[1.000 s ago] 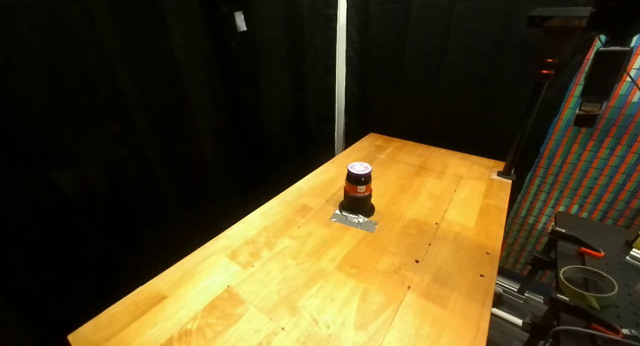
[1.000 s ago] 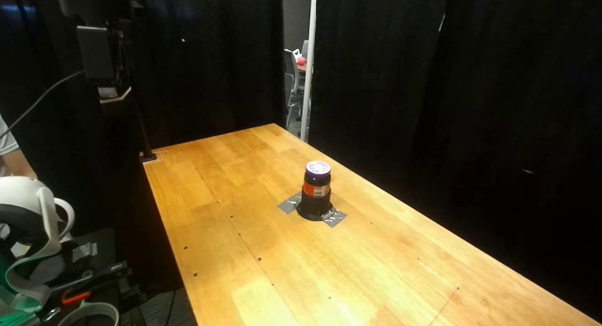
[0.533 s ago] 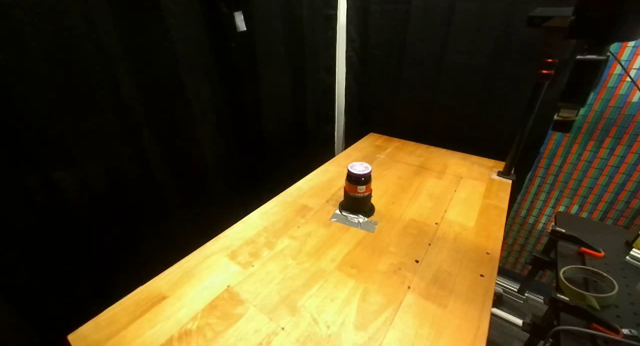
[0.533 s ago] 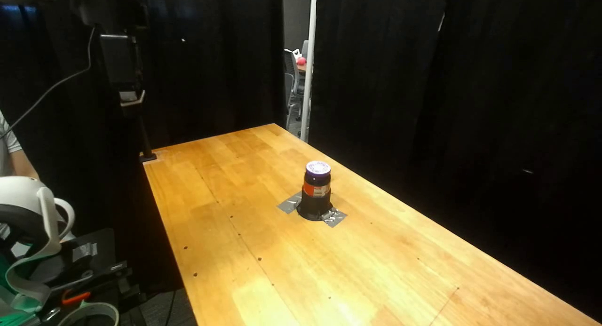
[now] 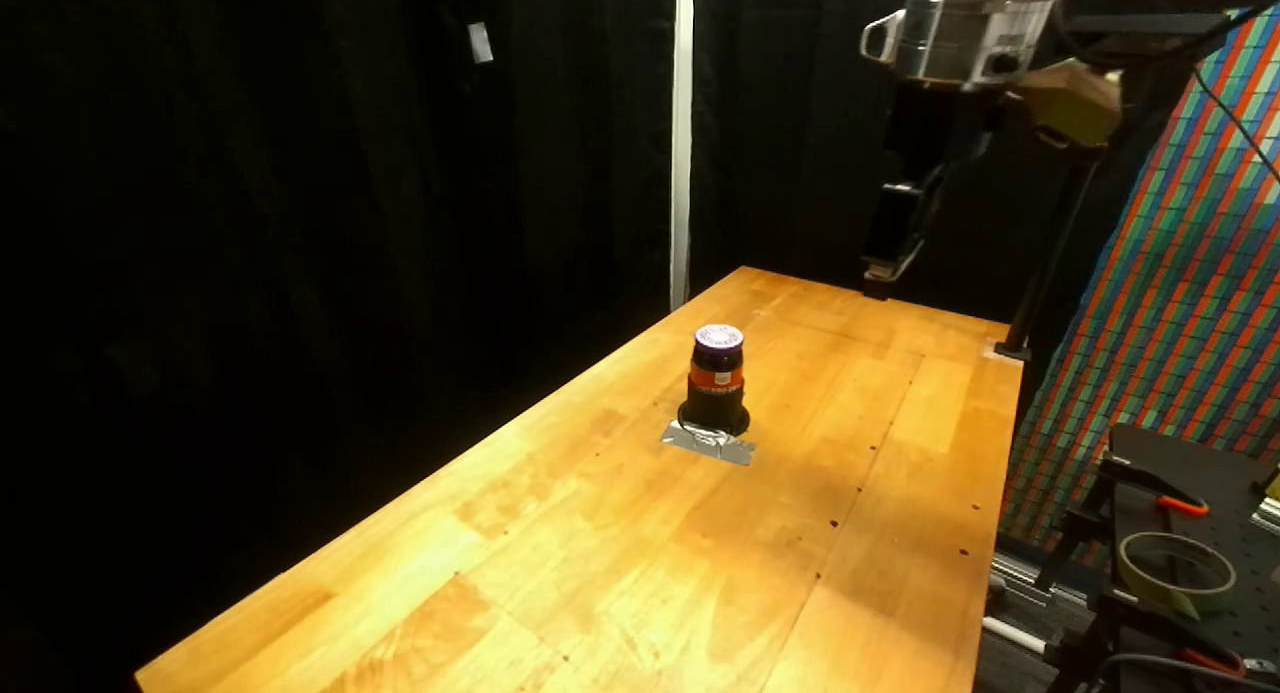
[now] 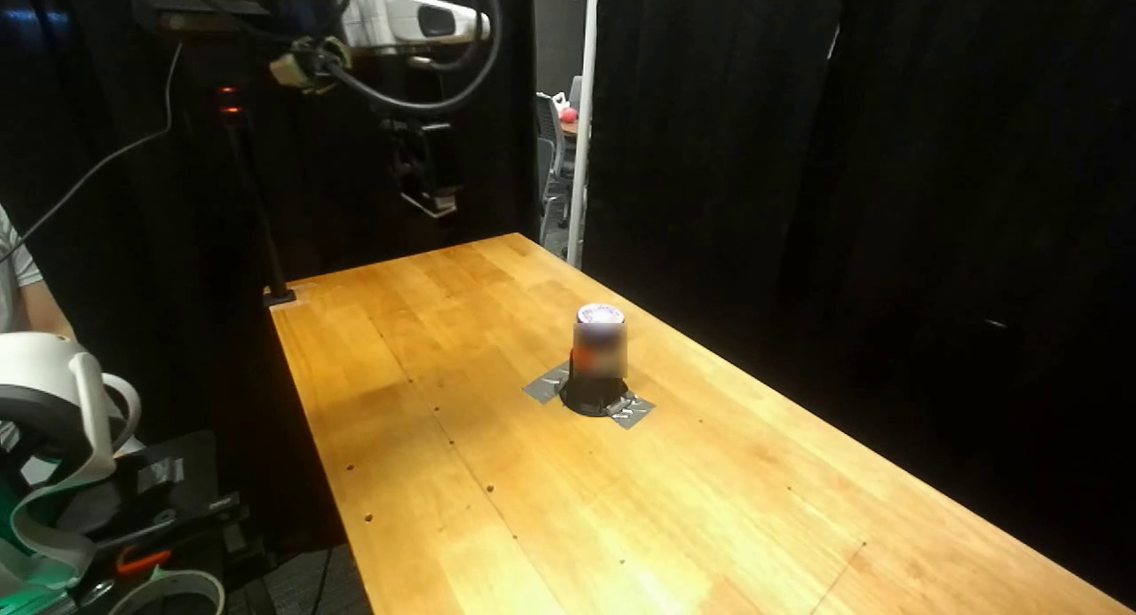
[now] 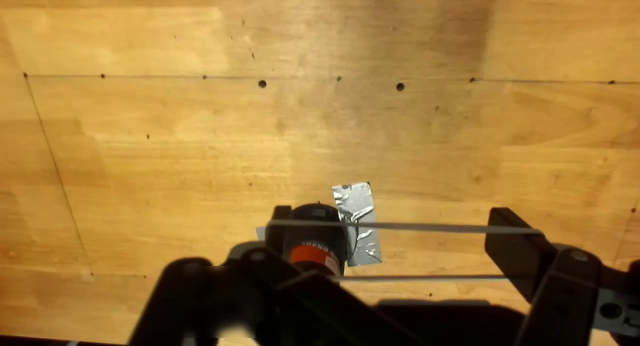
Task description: Put a rubber band around the cup
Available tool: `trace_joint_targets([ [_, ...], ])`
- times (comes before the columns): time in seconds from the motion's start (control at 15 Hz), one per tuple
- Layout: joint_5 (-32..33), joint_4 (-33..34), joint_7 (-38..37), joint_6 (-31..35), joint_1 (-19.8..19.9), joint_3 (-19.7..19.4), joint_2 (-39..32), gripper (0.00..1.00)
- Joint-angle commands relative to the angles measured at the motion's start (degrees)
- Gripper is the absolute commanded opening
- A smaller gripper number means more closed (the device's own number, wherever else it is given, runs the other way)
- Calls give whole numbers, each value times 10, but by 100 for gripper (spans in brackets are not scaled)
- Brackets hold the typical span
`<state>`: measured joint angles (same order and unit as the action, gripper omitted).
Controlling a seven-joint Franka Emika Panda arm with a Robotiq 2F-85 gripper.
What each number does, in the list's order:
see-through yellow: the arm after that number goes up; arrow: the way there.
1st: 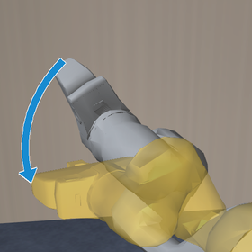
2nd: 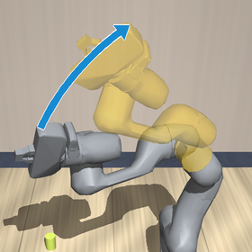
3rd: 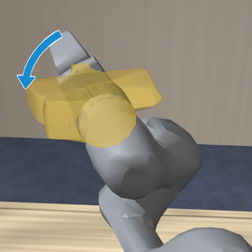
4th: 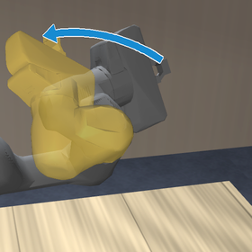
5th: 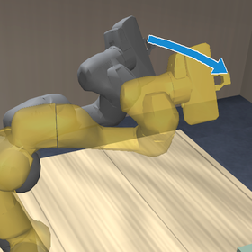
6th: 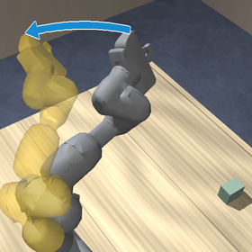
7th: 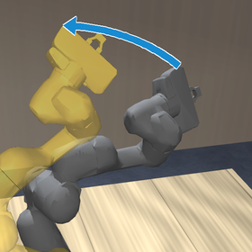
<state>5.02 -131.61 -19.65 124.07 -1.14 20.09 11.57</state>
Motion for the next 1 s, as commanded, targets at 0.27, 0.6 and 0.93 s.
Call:
trace_joint_targets([
  [0.27,57,223,-13,67,-44,-79,-262,100],
  [0.6,47,324,-12,75,-73,-134,-364,100],
  [0.93,39,387,-19,77,-84,-174,-431,100],
])
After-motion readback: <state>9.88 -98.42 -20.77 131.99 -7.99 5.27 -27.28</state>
